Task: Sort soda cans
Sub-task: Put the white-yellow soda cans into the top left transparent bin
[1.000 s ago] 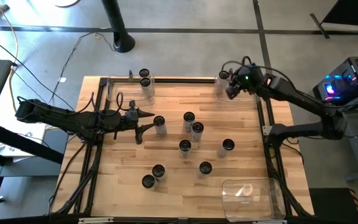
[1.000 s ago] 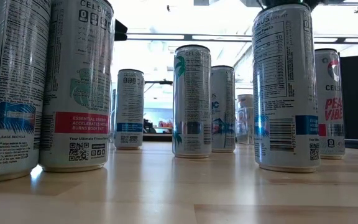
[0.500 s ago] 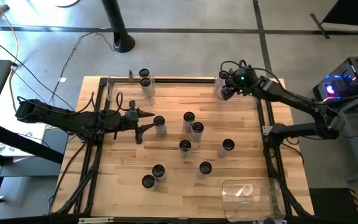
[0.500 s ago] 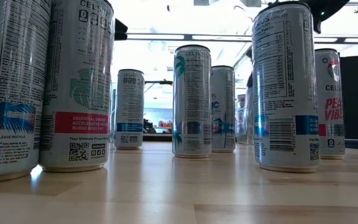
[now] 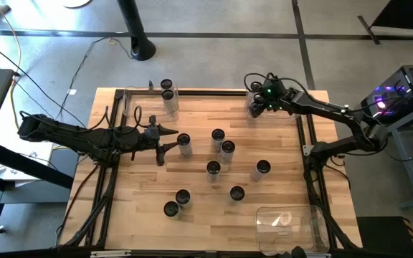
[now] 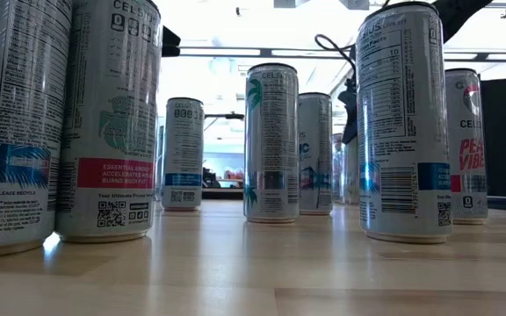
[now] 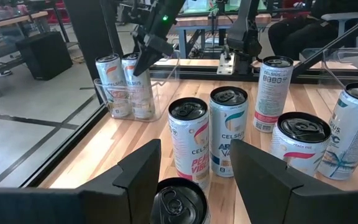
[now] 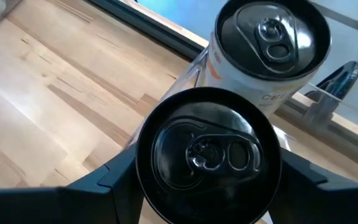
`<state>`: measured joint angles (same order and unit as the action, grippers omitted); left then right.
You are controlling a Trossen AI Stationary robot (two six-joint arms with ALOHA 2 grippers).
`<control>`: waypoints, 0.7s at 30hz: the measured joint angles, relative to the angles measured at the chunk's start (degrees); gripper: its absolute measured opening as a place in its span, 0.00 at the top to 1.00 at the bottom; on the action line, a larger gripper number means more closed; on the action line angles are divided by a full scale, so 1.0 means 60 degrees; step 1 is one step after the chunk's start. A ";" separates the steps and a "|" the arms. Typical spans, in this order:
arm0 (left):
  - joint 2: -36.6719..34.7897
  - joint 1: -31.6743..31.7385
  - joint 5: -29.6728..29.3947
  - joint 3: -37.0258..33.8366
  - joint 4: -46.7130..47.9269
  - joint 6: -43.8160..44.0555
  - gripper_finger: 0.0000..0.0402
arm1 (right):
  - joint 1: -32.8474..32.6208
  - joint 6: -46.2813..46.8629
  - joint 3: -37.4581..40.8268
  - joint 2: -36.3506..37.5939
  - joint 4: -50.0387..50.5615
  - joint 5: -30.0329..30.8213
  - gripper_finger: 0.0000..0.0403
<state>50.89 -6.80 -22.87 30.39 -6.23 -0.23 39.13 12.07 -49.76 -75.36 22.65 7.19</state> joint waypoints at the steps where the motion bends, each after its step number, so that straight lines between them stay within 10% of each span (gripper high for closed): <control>1: 0.0000 0.0001 0.0000 0.0000 0.0001 -0.0001 0.54 | -0.0004 0.0036 0.0000 -0.0036 -0.0033 -0.0036 0.40; 21: 0.0000 0.0002 0.0000 0.0000 0.0060 -0.0056 0.54 | -0.0018 0.0344 0.0000 -0.0075 -0.0259 -0.0745 0.26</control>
<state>50.89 -6.79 -22.87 30.39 -5.87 -0.57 39.03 14.13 -49.76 -75.81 21.09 2.72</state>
